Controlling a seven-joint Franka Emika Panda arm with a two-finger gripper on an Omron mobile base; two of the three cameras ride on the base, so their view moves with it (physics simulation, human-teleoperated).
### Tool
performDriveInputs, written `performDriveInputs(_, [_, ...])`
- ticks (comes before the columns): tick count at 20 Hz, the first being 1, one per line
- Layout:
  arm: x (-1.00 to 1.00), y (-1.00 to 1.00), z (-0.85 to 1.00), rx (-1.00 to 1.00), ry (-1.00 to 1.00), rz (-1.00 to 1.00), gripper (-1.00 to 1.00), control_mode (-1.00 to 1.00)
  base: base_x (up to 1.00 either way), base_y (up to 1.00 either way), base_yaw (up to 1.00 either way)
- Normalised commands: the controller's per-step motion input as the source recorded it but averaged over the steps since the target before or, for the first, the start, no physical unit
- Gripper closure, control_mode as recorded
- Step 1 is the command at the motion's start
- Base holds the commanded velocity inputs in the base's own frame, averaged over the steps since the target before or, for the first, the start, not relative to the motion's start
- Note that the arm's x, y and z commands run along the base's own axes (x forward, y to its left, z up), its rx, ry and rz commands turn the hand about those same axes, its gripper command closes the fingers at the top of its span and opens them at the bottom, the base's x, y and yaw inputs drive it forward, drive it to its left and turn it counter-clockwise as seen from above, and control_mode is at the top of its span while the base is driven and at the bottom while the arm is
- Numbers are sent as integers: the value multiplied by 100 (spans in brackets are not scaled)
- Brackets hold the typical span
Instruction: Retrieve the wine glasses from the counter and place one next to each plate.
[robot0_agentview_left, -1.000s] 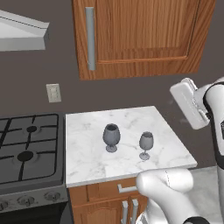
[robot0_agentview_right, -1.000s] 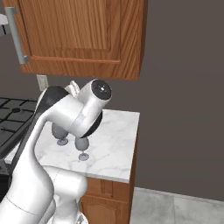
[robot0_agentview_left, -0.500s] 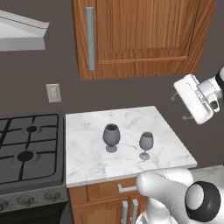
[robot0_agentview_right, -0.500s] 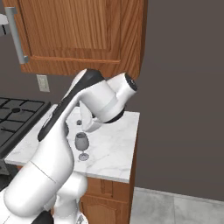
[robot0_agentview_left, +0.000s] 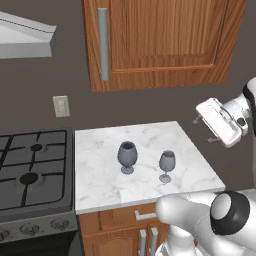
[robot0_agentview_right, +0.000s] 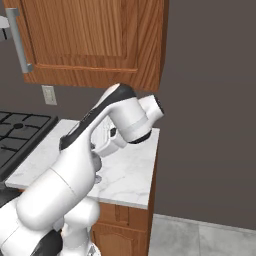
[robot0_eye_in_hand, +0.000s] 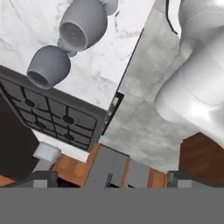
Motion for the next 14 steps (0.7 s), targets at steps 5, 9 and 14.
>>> performDriveInputs(5, [0, -7, -33, 5, 37, -6, -100, -100, 0, 0, 0])
performDriveInputs(9, [0, -14, -31, 6, 35, -5, -100, -100, 0, 0, 0])
performDriveInputs(14, [0, -22, -22, 13, 14, -6, -100, -100, 0, 0, 0])
